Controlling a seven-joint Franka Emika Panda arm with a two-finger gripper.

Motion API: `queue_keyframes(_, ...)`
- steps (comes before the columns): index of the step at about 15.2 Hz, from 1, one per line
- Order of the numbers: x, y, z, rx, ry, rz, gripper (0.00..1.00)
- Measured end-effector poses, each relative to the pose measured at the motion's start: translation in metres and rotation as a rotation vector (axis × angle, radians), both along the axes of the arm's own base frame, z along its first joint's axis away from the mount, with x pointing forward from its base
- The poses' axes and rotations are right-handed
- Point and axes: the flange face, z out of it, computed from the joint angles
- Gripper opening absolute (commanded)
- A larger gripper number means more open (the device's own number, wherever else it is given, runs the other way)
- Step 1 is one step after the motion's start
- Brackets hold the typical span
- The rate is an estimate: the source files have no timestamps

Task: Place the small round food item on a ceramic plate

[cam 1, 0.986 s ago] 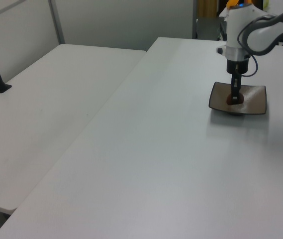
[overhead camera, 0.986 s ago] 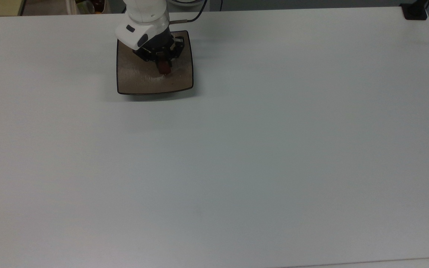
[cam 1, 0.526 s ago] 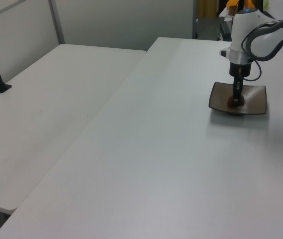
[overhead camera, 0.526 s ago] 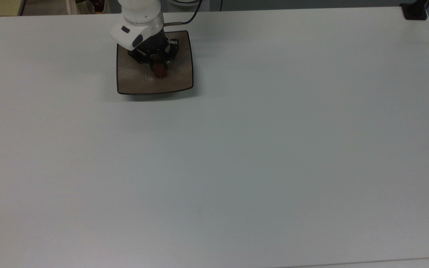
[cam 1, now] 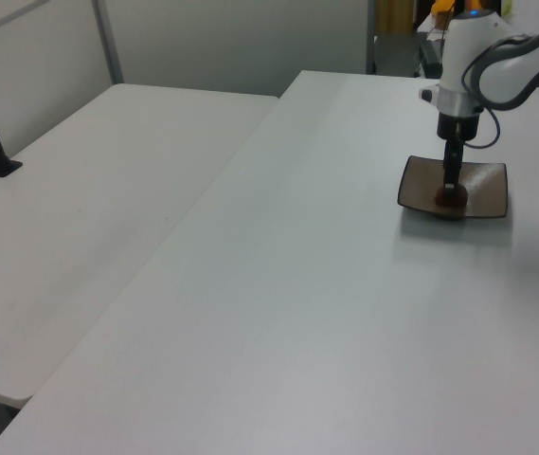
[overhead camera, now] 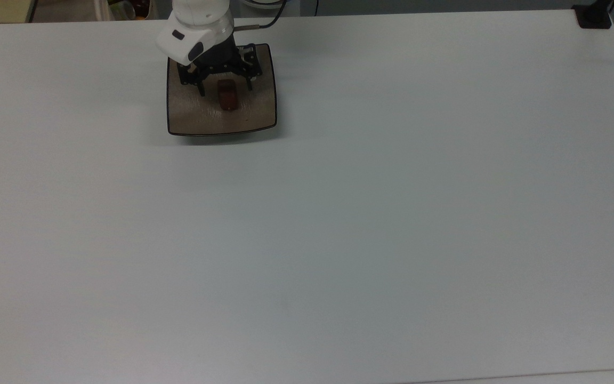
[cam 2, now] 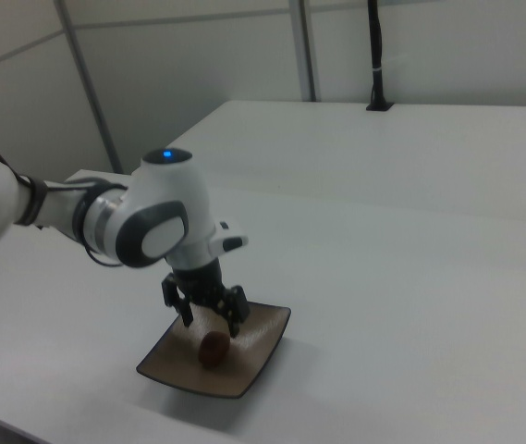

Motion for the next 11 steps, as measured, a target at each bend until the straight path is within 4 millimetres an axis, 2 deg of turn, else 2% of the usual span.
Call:
queue_keyframes(1,0.003,0.002,0.013,0.001,0.003,0.001,1.00)
queue_keyframes(3,0.015,0.009,0.053,0.004,0.000,-0.007,1.00)
queue_keyframes(5,0.028,0.021,0.100,0.005,-0.017,-0.020,1.00)
queue_keyframes(6,0.036,0.032,0.132,0.006,-0.038,-0.027,1.00)
queue_keyframes(9,0.048,0.049,0.181,0.016,-0.090,-0.052,1.00)
queue_keyframes(11,0.054,0.053,0.206,0.045,-0.106,-0.097,1.00)
